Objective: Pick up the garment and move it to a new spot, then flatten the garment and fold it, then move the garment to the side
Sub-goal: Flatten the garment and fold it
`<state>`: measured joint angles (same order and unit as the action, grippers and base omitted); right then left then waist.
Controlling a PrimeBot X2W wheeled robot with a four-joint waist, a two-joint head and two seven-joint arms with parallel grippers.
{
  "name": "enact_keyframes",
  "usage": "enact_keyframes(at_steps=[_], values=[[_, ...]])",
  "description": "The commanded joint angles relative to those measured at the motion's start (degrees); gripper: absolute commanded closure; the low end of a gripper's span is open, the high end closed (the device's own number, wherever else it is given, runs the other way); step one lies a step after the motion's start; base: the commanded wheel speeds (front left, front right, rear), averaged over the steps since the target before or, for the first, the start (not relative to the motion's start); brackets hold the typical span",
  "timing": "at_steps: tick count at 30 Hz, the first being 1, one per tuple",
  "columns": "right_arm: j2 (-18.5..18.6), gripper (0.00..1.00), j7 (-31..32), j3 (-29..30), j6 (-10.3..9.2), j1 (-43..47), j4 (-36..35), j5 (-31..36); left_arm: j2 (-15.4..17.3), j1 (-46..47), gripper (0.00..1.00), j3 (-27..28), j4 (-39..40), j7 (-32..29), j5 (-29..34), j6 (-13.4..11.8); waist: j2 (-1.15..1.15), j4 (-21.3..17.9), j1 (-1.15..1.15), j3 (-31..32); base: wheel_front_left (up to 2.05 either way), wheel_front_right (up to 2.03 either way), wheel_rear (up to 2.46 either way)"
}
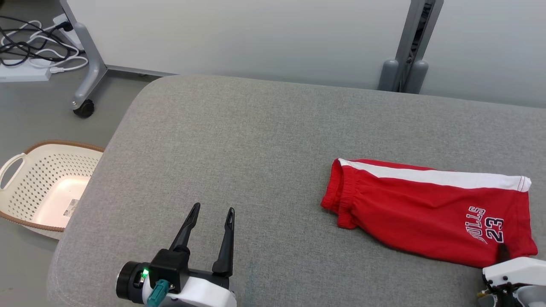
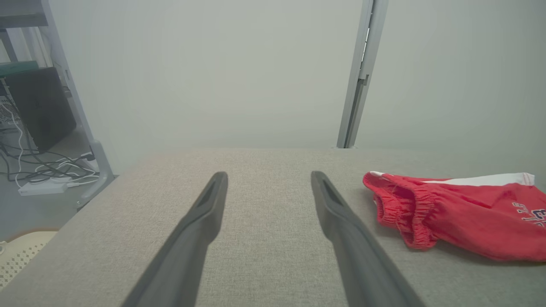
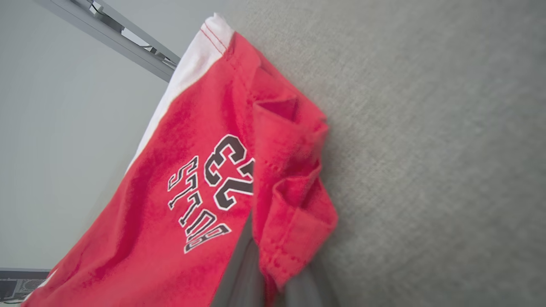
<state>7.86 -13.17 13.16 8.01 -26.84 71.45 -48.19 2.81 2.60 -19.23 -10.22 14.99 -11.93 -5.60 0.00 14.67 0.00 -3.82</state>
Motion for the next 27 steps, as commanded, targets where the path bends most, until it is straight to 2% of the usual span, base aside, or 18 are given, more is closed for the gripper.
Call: enact_keyframes(at_steps=[1, 12, 15, 27], values=[[-0.8, 1.0, 0.3, 0.6, -0.95, 5.5, 3.5, 0.2, 0.2, -0.3, 0.0, 0.6, -0.1, 0.2, 0.7, 0.3, 0.0, -0.2, 0.0, 0.5, 0.0, 0.0, 0.0], [-0.3, 1.0, -2.0, -2.1, -0.57, 2.1, -0.9, 7.5, 0.2, -1.0, 0.0, 1.1, -0.4, 0.2, 1.4, 0.9, 0.0, -0.8, 0.0, 2.1, 0.0, 0.0, 0.0], [0.2, 1.0, -2.1, -1.8, -0.54, 2.5, -5.4, 11.5, 0.2, -1.3, 0.0, 1.2, -0.4, 0.2, 1.3, 0.9, 0.0, -0.8, 0.0, 2.8, 0.0, 0.0, 0.0], [-4.2, 1.0, -1.9, -1.3, -0.53, 6.9, -21.4, 24.2, 0.2, -2.0, 0.0, 1.0, -0.4, 0.2, 1.0, 0.6, 0.0, -0.4, 0.0, 3.9, 0.0, 0.0, 0.0]])
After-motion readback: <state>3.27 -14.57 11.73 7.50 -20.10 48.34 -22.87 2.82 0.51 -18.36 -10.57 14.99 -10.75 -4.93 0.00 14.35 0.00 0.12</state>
